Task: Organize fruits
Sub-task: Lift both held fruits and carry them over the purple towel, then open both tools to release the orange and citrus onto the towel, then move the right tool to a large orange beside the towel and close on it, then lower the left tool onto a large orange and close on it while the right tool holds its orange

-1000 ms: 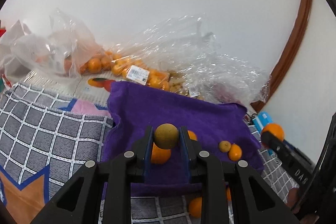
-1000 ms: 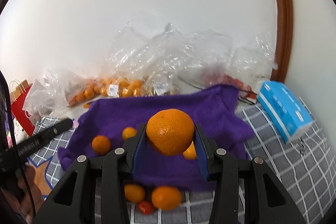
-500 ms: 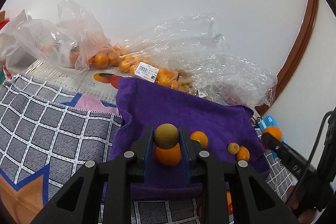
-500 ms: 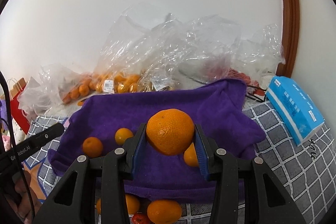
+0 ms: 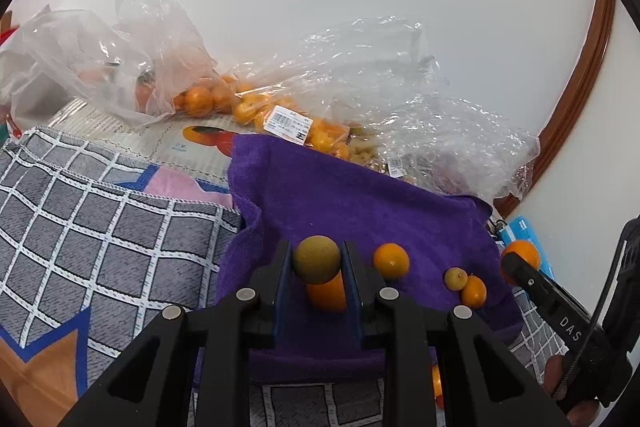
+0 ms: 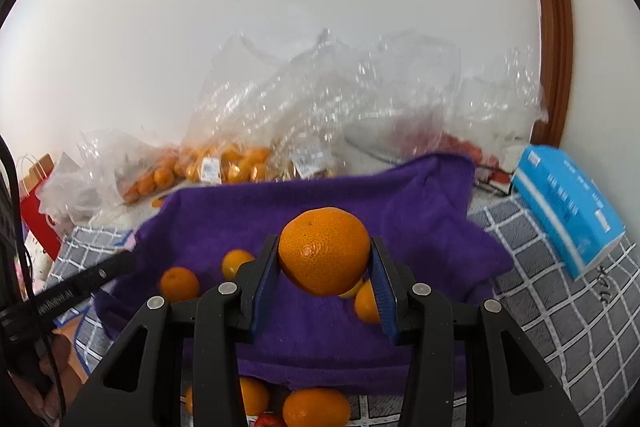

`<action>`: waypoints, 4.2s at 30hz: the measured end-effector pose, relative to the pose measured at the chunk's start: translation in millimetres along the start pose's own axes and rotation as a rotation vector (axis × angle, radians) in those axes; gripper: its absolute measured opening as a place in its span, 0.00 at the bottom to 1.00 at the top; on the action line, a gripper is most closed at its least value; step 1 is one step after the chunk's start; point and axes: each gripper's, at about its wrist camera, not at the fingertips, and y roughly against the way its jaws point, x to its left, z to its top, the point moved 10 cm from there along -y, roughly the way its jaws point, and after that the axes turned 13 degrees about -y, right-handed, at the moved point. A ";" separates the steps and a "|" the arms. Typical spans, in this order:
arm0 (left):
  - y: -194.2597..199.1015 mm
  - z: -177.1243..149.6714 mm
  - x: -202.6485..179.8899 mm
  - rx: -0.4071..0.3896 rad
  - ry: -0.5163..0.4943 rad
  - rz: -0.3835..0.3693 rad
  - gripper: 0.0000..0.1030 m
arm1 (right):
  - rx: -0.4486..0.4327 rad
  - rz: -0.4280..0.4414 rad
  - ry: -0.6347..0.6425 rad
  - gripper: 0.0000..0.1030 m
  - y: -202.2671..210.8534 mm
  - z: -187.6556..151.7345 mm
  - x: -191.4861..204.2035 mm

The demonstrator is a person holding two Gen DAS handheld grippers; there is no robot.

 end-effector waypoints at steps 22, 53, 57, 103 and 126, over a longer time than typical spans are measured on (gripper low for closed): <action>-10.4 -6.7 4.9 0.026 0.040 -0.052 0.23 | 0.123 0.037 -0.038 0.42 -21.3 -25.3 -18.4; -22.4 -28.5 -11.0 0.095 -0.019 0.003 0.23 | 0.185 -0.026 0.084 0.52 -38.2 -60.9 -1.8; -19.0 -25.5 -9.3 0.077 -0.005 -0.003 0.28 | 0.120 -0.011 0.096 0.61 -25.7 -50.1 3.0; 2.7 -14.0 -11.4 -0.005 0.029 -0.013 0.57 | 0.303 -0.014 -0.108 0.41 -2.1 -107.4 -24.0; 2.7 -16.3 -14.9 -0.003 0.027 -0.029 0.57 | 0.221 -0.154 0.029 0.41 13.1 -107.6 -41.1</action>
